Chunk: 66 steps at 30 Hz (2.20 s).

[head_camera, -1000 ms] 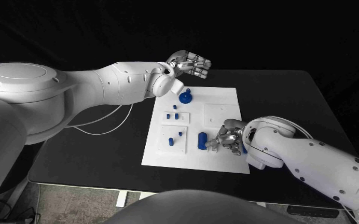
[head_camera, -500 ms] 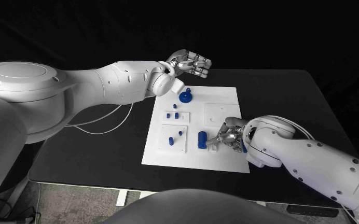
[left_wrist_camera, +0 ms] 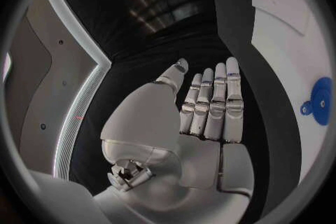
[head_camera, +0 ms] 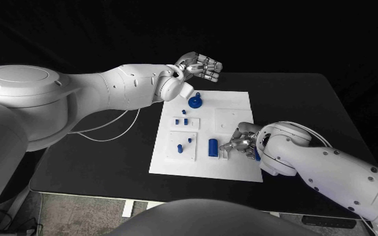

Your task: Assemble the parts on the task board

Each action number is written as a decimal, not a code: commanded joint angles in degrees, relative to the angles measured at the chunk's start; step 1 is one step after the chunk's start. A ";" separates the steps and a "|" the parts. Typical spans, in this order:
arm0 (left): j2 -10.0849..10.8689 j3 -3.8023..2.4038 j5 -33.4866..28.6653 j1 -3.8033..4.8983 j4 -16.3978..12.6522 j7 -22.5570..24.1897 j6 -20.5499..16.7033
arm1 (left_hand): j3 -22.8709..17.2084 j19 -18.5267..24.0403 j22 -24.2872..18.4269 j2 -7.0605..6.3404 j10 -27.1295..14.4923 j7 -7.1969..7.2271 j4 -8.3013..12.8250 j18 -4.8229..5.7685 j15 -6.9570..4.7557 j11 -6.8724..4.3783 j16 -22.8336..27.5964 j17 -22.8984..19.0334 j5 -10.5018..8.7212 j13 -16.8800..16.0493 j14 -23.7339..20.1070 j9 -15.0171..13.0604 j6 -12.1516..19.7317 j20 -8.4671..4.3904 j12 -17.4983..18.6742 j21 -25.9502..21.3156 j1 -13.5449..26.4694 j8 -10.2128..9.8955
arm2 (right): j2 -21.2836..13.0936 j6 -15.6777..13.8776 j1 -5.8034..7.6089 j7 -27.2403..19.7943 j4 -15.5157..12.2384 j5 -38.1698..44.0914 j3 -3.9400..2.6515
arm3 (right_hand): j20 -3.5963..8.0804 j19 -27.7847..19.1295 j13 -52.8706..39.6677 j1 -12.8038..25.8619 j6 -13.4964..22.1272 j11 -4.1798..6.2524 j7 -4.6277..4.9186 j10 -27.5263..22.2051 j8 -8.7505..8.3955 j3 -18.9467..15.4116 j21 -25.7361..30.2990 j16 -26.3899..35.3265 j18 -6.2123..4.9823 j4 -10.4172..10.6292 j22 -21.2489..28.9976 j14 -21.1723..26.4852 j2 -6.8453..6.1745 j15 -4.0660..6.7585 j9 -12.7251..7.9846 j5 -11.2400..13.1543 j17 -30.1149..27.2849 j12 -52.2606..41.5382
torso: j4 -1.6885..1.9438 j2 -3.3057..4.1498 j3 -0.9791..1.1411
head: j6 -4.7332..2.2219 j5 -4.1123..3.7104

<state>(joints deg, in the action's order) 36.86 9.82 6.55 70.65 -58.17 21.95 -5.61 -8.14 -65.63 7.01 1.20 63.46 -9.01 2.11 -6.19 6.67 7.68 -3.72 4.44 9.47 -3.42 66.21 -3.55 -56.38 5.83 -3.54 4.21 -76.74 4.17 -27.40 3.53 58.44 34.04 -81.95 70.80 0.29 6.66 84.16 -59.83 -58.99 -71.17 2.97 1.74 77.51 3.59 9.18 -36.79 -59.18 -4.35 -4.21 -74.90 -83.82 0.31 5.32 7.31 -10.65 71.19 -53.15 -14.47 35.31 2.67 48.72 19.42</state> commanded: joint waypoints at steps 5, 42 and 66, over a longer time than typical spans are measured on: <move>-0.02 -0.05 -0.30 0.02 -0.13 0.43 0.98 | 0.01 -0.38 -0.06 0.13 -0.23 0.07 -0.18 0.00 0.04 -0.04 0.19 0.09 0.02 0.04 -0.24 -0.04 0.45 0.12 0.20 0.14 0.26 -0.29 | -0.14 0.09 -0.05 -1.01 -0.68 -0.95 -0.03 | 0.28 2.52 0.01 0.74 -0.47 0.04 0.01 0.08 0.09 -0.86 0.06 0.02 0.81 0.56 0.06 -0.45 -1.20 0.34 0.05 0.64 -0.09 -0.17 | 0.01 0.04 0.03 | 0.01 -0.07; 8.44 -0.34 -0.31 0.00 -8.28 1.74 -1.05 | -0.37 -0.64 -0.63 0.28 -0.28 0.07 0.61 -0.08 0.14 0.07 0.20 0.09 0.36 0.04 -0.01 -0.05 0.40 0.08 0.20 0.27 0.82 -0.28 | -16.26 5.20 0.79 -3.88 -4.88 -1.43 -5.73 | -0.16 2.23 0.72 -2.32 3.09 -0.66 1.13 -0.98 0.06 -0.20 3.15 1.26 0.20 0.20 1.48 -0.11 -1.70 -0.09 -0.43 2.26 -0.77 0.76 | -0.34 0.06 0.19 | -2.04 -3.26; 17.75 -0.34 1.32 -0.01 -16.10 4.07 -3.10 | 9.78 0.72 -2.24 1.10 -4.31 -0.16 1.41 -0.24 1.18 1.00 0.22 -0.25 -6.43 0.00 -2.46 0.05 4.22 1.44 0.17 -0.14 2.84 -0.39 | -11.20 2.75 -2.86 -0.54 1.12 0.86 -5.52 | -0.35 2.18 1.05 -1.87 4.17 -0.97 1.56 -1.27 0.06 0.55 3.53 1.58 0.07 5.77 1.67 -0.07 -5.08 -0.31 -0.30 4.18 -0.66 0.89 | 0.08 0.10 0.30 | -1.57 -4.51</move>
<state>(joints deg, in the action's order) 54.50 9.52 7.86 70.64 -74.01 24.52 -8.70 1.00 -64.90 4.87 1.95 59.57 -9.21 3.60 -6.19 7.80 8.71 -3.72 4.18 3.32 -3.42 64.06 -3.55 -52.49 6.96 -3.54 4.21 -74.03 3.81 -38.74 6.21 55.65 32.72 -81.12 71.12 -5.21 6.64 84.14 -58.84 -60.80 -67.34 2.04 3.30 76.57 3.59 9.66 -33.47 -57.79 -4.36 1.35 -73.28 -83.79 -4.39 5.27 7.01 -6.66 70.53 -52.32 -14.52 35.38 2.92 47.08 15.04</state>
